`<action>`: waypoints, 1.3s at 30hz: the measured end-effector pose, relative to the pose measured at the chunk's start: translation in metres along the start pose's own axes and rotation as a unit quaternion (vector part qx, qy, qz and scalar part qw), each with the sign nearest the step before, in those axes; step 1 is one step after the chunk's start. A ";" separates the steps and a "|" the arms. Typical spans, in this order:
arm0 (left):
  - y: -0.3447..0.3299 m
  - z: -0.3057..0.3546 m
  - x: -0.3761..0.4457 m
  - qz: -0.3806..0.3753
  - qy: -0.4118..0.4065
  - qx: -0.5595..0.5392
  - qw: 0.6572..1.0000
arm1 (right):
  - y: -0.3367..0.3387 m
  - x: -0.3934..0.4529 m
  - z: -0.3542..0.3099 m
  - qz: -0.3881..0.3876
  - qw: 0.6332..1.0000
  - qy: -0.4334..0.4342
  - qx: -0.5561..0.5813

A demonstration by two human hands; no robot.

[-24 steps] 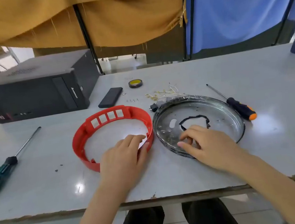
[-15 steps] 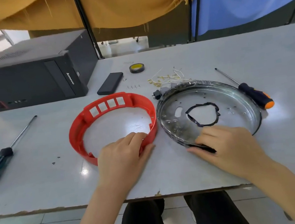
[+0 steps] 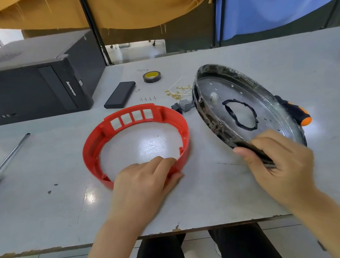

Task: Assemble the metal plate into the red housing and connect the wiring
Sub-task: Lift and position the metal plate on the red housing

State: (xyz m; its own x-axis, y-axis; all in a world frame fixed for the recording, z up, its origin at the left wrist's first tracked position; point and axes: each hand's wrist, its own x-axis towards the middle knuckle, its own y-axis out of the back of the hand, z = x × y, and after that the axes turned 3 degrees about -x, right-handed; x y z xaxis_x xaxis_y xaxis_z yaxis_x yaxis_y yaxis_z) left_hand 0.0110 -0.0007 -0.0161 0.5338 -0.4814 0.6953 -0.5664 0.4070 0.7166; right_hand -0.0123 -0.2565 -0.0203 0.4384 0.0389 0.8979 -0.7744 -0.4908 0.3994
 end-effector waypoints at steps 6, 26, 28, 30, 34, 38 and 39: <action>0.011 0.001 0.007 -0.089 -0.066 -0.087 0.990 | 0.001 0.003 -0.002 0.001 1.000 0.029 -0.009; -0.030 -0.051 0.073 0.004 0.578 -0.537 0.615 | 0.000 0.040 -0.018 -0.137 0.966 0.218 -0.010; -0.033 -0.045 0.074 -0.005 0.552 -0.554 0.623 | -0.003 0.044 -0.020 -0.166 0.956 0.244 -0.014; -0.035 -0.045 0.071 0.007 0.545 -0.552 0.631 | -0.005 0.048 -0.023 -0.198 0.944 0.262 -0.025; -0.038 -0.053 0.066 0.016 0.551 -0.550 0.628 | 0.001 0.063 -0.028 -0.318 0.920 0.227 -0.031; -0.041 -0.058 0.063 0.020 0.549 -0.517 0.657 | -0.006 0.100 -0.024 -0.446 0.892 0.018 0.068; -0.041 -0.058 0.062 0.023 0.548 -0.509 0.663 | -0.012 0.106 -0.020 -0.474 0.876 -0.030 0.083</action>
State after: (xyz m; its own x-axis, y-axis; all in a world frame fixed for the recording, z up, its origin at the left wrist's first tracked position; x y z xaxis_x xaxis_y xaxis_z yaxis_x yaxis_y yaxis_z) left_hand 0.1038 -0.0022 0.0008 0.9824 0.1767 -0.0602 -0.1788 0.9834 -0.0303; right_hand 0.0340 -0.2289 0.0743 0.8756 0.4544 0.1640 0.0256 -0.3825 0.9236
